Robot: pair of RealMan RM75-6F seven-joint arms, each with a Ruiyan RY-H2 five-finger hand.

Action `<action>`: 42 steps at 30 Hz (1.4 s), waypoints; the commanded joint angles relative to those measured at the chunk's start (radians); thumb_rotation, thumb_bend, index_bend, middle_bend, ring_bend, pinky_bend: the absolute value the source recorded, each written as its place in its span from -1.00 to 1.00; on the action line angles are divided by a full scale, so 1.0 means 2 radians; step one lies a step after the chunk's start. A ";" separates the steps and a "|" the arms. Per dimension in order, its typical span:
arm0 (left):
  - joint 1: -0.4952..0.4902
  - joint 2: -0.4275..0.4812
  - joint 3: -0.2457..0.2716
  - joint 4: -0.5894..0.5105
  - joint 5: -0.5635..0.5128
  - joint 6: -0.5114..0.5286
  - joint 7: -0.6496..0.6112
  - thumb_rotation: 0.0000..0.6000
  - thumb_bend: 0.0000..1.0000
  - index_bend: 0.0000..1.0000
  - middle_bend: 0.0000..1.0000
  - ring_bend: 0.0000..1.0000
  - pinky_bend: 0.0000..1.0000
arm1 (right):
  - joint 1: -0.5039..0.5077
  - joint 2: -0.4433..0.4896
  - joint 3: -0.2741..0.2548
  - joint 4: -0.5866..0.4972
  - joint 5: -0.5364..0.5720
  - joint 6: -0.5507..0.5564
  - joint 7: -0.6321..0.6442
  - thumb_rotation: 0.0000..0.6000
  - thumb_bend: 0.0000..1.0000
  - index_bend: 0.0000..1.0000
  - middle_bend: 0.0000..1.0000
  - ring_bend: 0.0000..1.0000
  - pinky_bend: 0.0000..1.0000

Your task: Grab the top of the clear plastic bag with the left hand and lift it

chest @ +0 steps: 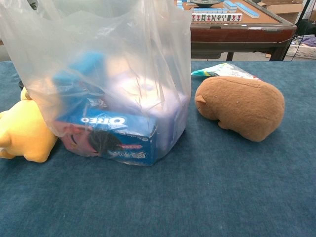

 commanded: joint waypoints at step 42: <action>-0.215 0.164 -0.073 -0.027 0.079 -0.222 -0.581 0.41 -0.62 -0.65 -0.75 -0.84 -0.90 | -0.009 0.008 -0.001 -0.013 0.003 0.013 -0.004 1.00 -0.51 -0.48 -0.41 -0.85 -0.81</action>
